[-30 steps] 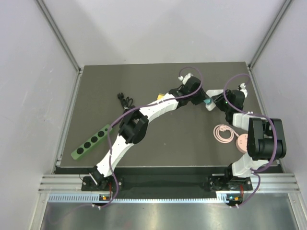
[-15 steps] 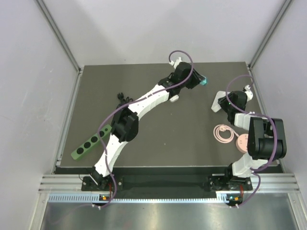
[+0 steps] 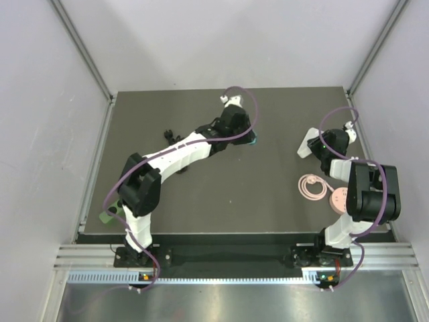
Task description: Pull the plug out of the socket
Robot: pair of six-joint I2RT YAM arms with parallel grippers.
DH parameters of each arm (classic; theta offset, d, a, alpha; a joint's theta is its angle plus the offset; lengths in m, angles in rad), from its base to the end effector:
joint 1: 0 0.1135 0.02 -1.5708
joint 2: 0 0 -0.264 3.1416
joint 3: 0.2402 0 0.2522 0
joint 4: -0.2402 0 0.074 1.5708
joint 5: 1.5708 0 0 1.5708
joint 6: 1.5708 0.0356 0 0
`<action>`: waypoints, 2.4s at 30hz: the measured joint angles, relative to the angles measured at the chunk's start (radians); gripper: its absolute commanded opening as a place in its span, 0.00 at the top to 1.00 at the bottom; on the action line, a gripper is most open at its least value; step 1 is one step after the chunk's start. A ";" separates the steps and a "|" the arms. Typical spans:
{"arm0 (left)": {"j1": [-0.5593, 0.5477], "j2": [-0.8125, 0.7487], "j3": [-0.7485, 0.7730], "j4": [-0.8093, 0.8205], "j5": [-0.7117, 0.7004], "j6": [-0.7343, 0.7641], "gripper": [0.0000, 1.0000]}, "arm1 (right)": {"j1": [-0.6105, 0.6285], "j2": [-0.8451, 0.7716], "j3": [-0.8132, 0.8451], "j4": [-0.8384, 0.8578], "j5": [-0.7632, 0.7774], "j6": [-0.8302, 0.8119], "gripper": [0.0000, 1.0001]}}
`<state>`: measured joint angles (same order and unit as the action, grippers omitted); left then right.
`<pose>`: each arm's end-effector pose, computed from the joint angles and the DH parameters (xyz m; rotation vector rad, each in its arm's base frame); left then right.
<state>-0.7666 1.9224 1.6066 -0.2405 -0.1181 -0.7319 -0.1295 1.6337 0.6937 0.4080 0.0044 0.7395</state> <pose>0.3308 -0.3128 0.2846 -0.0344 2.2184 -0.7434 0.3212 -0.0420 0.1589 0.8964 1.9251 0.3601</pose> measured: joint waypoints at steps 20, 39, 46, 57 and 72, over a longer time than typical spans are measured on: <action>0.125 -0.042 -0.171 -0.052 0.019 0.181 0.44 | 0.010 0.000 0.000 0.000 -0.018 -0.022 1.00; 0.157 -0.323 -0.438 -0.031 0.129 0.216 0.41 | 0.025 0.004 0.000 0.008 -0.054 -0.052 1.00; 0.095 -0.629 -0.774 0.044 0.245 0.153 0.41 | 0.024 0.004 -0.019 0.040 -0.100 -0.078 1.00; 0.066 -0.925 -1.003 0.037 0.294 0.109 0.44 | -0.045 0.272 0.380 -0.008 -0.188 -0.056 1.00; 0.064 -1.048 -1.003 -0.066 0.215 0.206 0.44 | -0.076 0.619 0.889 -0.225 -0.195 -0.055 0.33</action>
<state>-0.7021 0.8749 0.6033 -0.3069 0.0967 -0.5255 -0.2058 2.2528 1.5826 0.1829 -0.1905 0.6849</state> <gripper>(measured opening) 0.562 0.526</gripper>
